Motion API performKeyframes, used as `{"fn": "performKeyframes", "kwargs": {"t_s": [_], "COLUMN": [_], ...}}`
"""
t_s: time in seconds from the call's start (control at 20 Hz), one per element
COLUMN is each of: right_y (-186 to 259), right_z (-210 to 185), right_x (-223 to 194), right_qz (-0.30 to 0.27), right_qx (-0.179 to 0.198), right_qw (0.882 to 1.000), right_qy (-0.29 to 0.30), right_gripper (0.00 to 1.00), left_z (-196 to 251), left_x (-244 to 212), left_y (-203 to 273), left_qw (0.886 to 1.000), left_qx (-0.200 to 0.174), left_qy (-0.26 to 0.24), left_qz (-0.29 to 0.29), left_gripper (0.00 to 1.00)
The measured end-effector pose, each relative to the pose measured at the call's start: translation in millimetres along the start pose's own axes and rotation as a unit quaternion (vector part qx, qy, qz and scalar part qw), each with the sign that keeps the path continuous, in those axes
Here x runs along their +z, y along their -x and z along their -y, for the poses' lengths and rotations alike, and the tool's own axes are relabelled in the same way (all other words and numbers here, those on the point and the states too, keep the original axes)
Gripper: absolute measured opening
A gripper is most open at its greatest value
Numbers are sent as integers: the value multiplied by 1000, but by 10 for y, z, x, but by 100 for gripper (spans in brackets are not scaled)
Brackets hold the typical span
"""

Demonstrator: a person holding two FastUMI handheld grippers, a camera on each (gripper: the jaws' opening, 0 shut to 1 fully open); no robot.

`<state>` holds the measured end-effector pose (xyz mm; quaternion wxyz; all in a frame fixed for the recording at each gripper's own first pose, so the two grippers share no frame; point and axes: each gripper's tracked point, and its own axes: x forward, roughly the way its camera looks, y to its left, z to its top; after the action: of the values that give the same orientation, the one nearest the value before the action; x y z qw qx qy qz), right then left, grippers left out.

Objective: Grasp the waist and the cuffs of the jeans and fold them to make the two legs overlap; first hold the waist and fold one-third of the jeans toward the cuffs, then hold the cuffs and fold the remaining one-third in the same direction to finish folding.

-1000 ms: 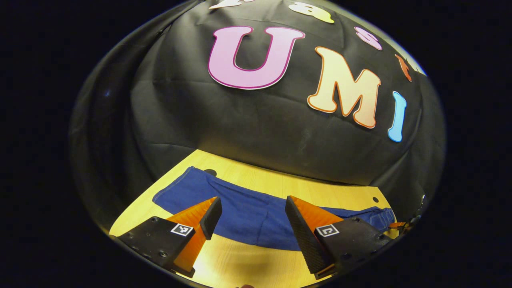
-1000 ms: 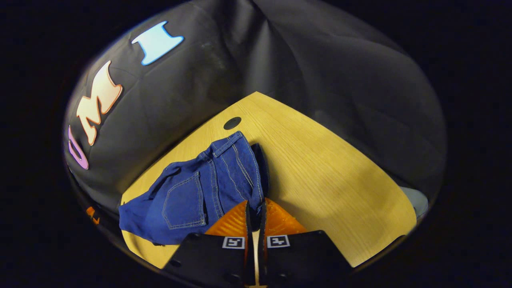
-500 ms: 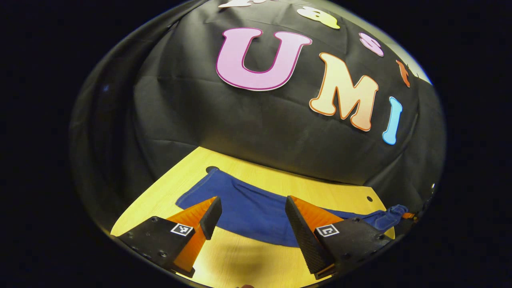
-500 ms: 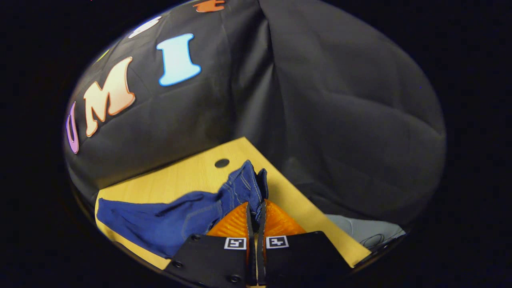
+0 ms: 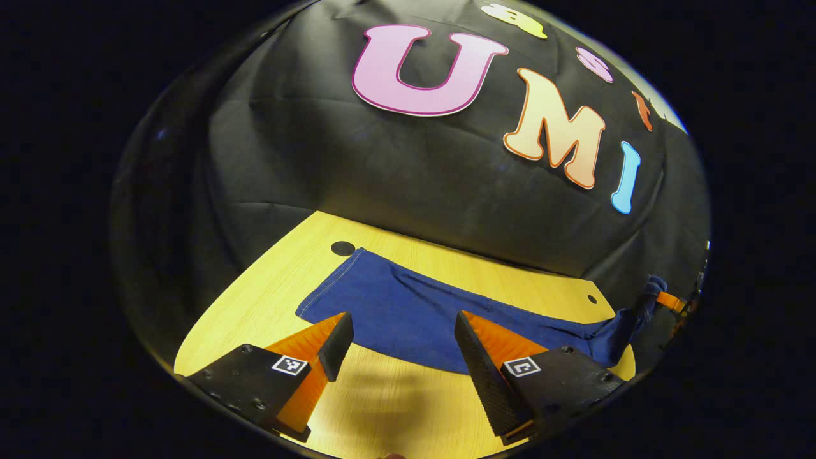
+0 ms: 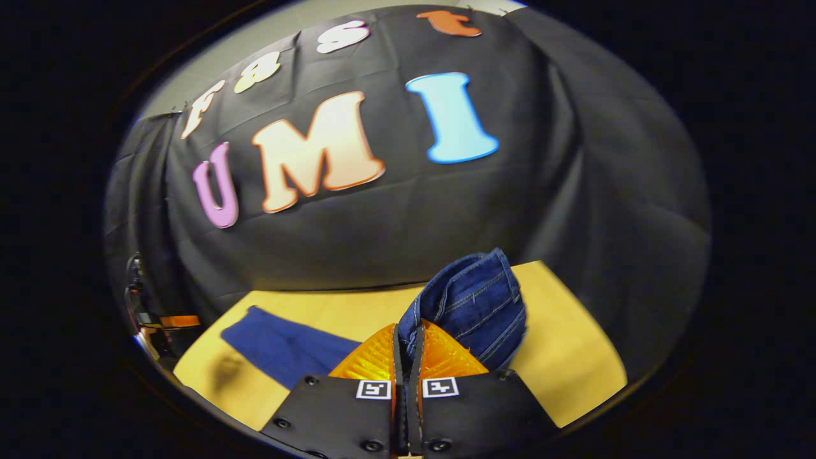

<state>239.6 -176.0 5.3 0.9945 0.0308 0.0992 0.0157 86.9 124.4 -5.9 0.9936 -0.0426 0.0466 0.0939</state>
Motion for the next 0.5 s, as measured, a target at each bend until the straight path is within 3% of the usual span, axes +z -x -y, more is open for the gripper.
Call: {"fn": "performKeyframes", "kwargs": {"t_s": [0.1,0.25,0.35,0.5], "right_y": [-239,-469,-795,-1125], "right_z": [-354,-1020,-1287,-1378], "right_x": [-196,-550,-866,-1559], "right_qz": [-18,-39,-63,-118], "right_qx": [70,166,190,176], "right_qw": [997,982,975,969], "right_qy": [-19,-74,-100,-126], "right_gripper": [2,4,4,3], "left_z": [-83,-211,-311,-459], "left_x": [-57,-83,-88,-123], "left_y": [-79,-180,-266,-383], "left_qw": [1000,1000,1000,1000], "left_qx": [0,-1,2,11], "left_qy": [2,12,20,27], "left_qz": [-5,0,4,5], "left_gripper": [96,95,96,96]}}
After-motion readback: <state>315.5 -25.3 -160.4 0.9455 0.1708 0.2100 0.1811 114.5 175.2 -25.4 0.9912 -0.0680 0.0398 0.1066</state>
